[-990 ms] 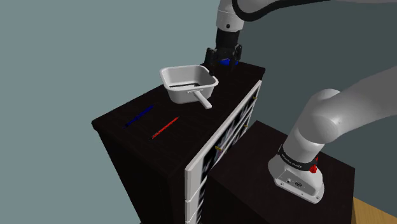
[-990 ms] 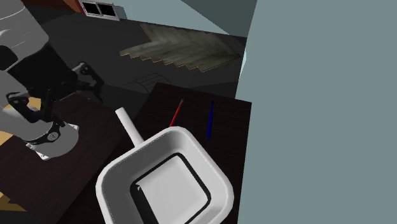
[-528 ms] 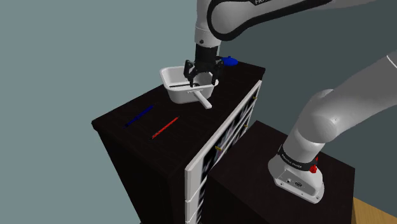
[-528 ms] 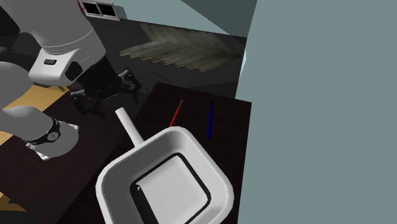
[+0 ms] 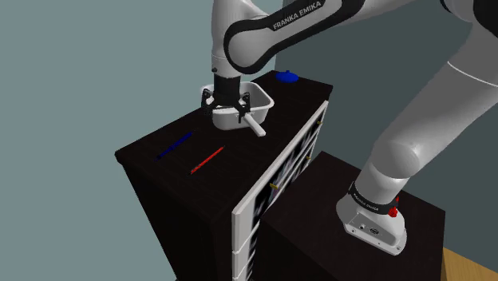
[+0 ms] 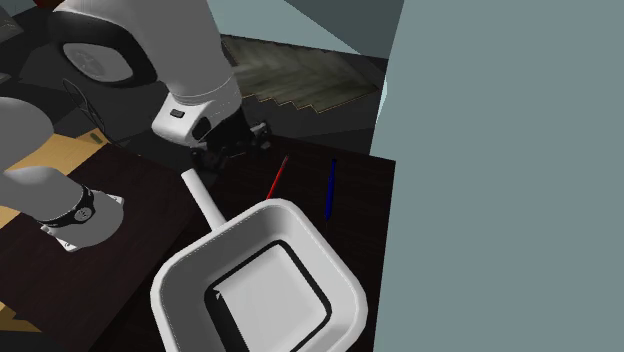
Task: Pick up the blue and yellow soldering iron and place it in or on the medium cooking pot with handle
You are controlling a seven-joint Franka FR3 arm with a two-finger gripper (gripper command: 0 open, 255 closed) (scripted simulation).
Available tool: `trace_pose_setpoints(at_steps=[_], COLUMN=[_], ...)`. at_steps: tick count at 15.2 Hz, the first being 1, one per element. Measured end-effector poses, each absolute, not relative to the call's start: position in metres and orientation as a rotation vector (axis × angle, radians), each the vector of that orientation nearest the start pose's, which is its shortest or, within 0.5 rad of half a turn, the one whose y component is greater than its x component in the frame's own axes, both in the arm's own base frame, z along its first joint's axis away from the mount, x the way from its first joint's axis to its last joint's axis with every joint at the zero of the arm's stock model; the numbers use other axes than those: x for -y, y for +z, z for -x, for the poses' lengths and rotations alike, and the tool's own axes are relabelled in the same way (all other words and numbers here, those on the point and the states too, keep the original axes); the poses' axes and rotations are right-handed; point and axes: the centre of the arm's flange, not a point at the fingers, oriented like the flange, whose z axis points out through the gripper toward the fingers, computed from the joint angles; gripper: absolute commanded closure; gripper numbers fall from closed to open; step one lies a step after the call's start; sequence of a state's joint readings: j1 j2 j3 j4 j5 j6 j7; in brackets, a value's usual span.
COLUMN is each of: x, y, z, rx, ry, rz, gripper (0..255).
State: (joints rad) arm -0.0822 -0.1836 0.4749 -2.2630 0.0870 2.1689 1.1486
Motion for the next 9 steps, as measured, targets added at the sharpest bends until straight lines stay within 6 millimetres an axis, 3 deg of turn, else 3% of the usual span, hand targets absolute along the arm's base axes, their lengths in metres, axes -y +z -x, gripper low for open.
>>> trace_pose_setpoints(at_steps=[9], x=[-0.256], y=[0.382], z=[-0.542], rx=[-1.594], ry=[-0.069], rz=[2.594], gripper=[0])
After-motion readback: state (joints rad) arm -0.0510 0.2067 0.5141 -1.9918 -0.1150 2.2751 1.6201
